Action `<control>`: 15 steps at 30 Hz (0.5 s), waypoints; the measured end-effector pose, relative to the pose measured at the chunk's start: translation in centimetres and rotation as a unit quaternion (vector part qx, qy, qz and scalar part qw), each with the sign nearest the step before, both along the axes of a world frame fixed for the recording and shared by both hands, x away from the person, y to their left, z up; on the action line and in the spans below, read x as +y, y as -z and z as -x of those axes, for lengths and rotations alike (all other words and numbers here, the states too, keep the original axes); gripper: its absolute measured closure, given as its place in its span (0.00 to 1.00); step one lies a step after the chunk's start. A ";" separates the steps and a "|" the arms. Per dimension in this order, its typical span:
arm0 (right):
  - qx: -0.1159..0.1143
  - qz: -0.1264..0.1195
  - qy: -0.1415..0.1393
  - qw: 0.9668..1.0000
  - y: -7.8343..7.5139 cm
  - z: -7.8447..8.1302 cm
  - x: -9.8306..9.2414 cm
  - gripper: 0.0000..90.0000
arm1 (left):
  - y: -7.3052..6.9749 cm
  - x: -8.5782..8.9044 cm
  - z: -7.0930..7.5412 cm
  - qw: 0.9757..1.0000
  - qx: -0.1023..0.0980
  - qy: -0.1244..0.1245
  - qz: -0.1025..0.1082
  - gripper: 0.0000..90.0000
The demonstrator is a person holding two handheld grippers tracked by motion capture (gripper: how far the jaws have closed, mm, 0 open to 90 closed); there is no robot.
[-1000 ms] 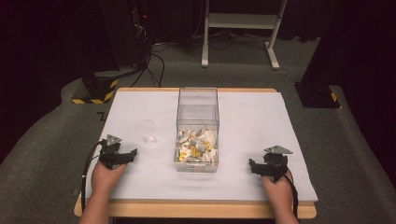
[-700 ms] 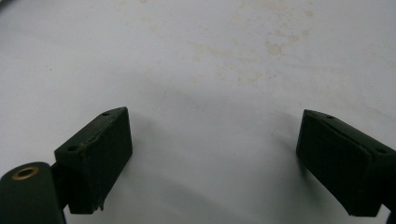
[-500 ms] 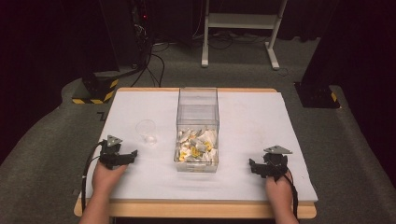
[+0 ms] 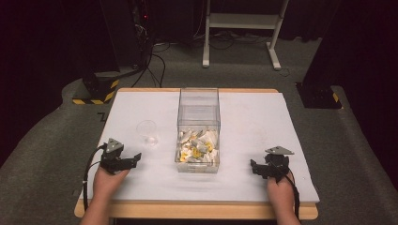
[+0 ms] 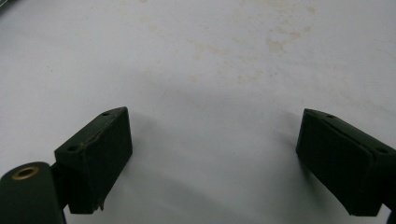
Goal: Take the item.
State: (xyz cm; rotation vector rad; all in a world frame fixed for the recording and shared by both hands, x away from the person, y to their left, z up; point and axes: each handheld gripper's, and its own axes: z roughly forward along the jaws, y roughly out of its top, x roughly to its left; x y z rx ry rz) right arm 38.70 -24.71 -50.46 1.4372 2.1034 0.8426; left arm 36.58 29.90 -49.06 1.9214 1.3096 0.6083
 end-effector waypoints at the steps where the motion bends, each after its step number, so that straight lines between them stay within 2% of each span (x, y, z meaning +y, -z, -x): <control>1: 0.000 0.000 0.000 1.000 0.0 0.0 0.0 0.11 | -0.1 -0.1 0.1 1.000 -0.001 0.003 -0.002 0.18; 15: 0.000 0.000 0.000 1.000 0.0 0.0 0.0 0.11 | -0.9 -1.9 0.5 0.999 -0.013 0.037 0.012 0.19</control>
